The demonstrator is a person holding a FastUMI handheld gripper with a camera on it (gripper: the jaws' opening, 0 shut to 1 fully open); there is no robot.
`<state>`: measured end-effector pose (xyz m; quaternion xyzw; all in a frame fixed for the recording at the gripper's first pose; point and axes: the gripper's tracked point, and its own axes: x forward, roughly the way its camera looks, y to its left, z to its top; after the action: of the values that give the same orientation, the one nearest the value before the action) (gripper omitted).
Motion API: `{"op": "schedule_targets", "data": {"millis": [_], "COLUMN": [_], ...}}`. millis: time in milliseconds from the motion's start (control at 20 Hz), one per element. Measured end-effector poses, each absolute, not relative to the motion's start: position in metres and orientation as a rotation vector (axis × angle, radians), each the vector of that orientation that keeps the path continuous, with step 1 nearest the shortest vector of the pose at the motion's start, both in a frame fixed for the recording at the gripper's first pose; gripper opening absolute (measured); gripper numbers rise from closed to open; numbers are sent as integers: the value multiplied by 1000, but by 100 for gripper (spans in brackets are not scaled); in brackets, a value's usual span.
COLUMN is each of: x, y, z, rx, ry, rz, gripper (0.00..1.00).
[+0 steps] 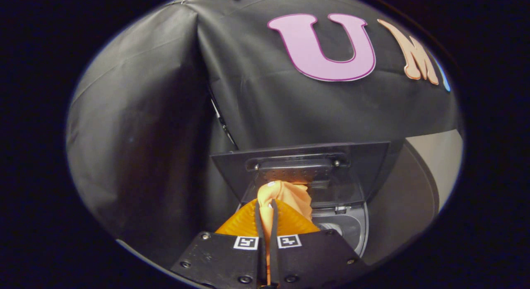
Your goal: Put the clothes into the washing machine and then close the washing machine lid.
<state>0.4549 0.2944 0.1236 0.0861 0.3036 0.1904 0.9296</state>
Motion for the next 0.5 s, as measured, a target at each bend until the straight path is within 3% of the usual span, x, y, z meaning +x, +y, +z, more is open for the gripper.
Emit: {"op": "schedule_targets", "data": {"millis": [300,500], "x": [456,463], "y": [309,299], "z": [114,101], "rx": [152,112], "ry": [614,626], "rz": [394,332], "gripper": [4,12]}}
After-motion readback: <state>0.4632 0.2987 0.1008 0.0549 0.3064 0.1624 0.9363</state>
